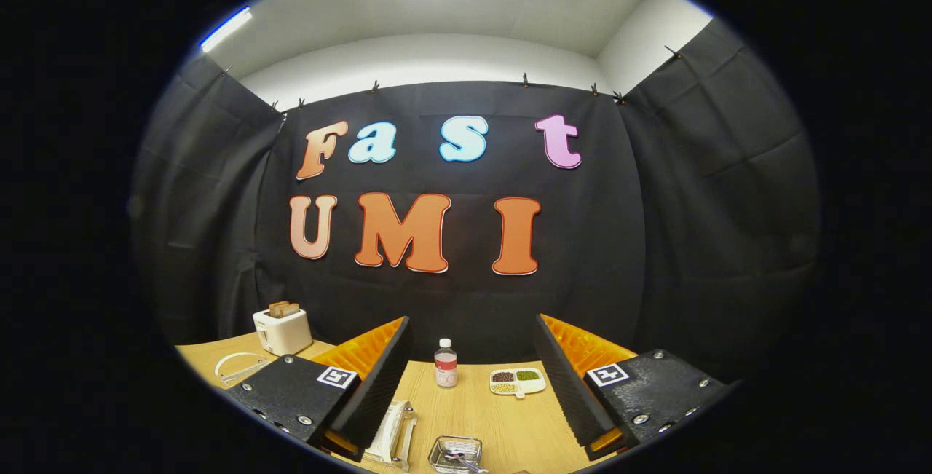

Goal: Take the plate from the dish rack, then take the spoon from the basket and place it into the plate.

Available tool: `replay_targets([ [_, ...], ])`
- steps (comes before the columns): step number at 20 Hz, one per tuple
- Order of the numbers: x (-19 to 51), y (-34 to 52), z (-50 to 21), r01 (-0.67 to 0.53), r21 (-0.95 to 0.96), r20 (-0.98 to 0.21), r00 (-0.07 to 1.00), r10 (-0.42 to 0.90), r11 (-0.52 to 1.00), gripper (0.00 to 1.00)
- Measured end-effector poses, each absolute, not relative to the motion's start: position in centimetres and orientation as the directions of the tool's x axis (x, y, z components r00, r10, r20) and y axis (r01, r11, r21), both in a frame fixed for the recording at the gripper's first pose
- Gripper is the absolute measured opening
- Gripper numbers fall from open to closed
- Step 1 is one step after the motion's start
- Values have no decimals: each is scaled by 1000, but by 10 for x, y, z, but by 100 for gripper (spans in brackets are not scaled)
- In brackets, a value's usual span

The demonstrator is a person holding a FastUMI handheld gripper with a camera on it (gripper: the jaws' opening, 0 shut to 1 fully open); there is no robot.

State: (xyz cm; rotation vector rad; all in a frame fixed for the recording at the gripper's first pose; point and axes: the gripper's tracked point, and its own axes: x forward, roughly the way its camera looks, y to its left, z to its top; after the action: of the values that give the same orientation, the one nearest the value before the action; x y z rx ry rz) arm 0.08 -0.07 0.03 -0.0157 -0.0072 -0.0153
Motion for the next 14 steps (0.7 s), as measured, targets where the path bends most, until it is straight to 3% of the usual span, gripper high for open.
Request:
replay_targets([
  [14, 1, 7, 7, -7, -20, 9, 1000, 7, 1000, 99],
])
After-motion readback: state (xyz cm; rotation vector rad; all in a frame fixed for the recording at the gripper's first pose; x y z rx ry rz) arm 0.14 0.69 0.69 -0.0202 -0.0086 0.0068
